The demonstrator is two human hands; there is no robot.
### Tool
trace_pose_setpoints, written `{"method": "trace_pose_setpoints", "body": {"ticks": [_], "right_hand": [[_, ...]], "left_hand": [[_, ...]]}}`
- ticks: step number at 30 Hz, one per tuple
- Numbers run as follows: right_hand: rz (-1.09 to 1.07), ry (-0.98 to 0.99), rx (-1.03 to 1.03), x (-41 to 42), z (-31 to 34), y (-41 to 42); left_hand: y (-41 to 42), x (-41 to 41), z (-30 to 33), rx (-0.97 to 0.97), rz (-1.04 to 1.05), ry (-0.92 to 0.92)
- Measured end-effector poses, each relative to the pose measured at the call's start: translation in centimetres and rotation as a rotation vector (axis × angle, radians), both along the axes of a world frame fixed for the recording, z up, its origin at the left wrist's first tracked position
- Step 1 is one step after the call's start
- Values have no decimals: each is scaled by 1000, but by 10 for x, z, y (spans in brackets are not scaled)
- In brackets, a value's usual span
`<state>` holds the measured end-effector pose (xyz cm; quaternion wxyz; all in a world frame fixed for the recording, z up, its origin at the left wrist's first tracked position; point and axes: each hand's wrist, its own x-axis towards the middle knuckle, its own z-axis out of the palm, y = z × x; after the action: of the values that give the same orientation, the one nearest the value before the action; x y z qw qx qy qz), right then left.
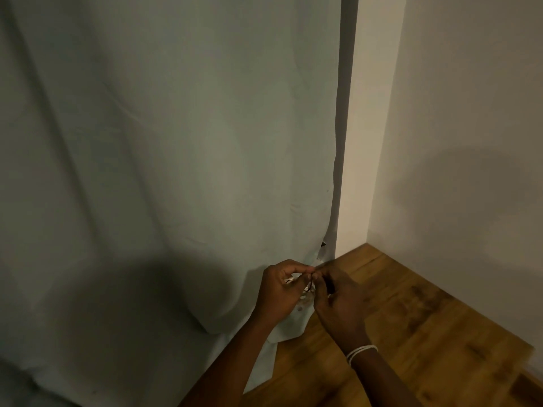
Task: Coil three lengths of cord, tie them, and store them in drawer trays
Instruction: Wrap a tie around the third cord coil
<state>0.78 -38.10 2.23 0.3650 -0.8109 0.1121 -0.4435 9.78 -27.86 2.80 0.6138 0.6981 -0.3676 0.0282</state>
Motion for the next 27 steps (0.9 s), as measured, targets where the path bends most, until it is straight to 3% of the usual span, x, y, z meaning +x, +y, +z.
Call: {"method": "trace_pose_setpoints", "body": {"ticks": [9, 15, 18, 27], "right_hand": [[1, 41, -27, 4, -1, 7], [152, 105, 210, 5, 7, 3], [174, 98, 295, 5, 13, 3], [127, 114, 291, -1, 22, -1]], "left_hand": [[1, -5, 2, 15, -24, 118], [5, -3, 8, 33, -69, 124], [4, -1, 12, 62, -62, 67], [4, 1, 17, 196, -138, -131]]}}
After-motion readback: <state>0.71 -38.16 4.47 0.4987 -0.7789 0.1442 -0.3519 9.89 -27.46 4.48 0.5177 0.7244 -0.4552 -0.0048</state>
